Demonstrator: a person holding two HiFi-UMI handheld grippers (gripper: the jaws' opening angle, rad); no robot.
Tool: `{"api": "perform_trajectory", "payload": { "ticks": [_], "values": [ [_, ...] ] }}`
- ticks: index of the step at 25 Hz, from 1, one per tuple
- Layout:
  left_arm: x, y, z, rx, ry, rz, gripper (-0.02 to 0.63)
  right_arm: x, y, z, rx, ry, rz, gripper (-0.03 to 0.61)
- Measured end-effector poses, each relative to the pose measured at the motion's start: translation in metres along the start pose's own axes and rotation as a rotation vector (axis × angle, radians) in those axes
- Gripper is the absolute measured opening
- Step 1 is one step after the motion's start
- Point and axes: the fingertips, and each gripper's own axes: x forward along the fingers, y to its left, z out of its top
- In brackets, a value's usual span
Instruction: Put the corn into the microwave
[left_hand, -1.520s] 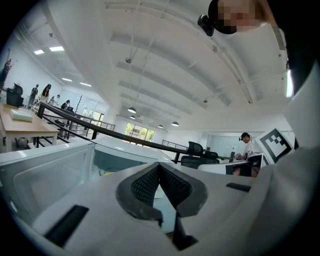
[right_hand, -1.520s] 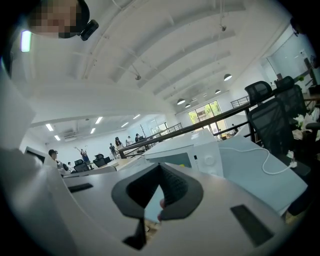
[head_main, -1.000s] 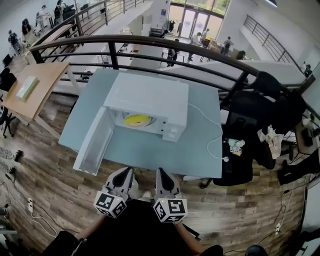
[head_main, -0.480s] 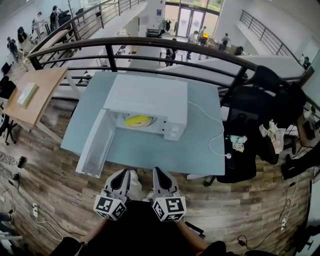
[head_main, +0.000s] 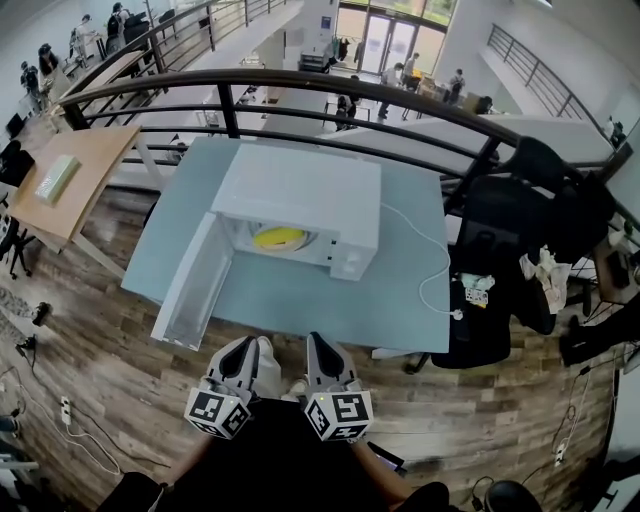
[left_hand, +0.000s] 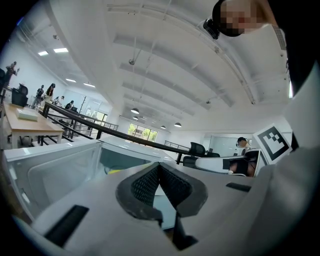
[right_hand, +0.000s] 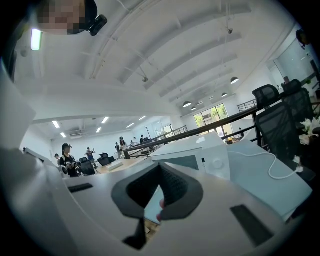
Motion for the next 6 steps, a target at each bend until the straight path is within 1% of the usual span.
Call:
{"api": "perform_trajectory", "payload": {
  "ticks": [6],
  "values": [
    [0.0026, 0.0003, -0.0053, 0.002, 0.013, 0.0, 0.003, 0.0006, -0.0049, -0.0025, -0.001, 0.011, -0.01, 0.009]
  ]
}}
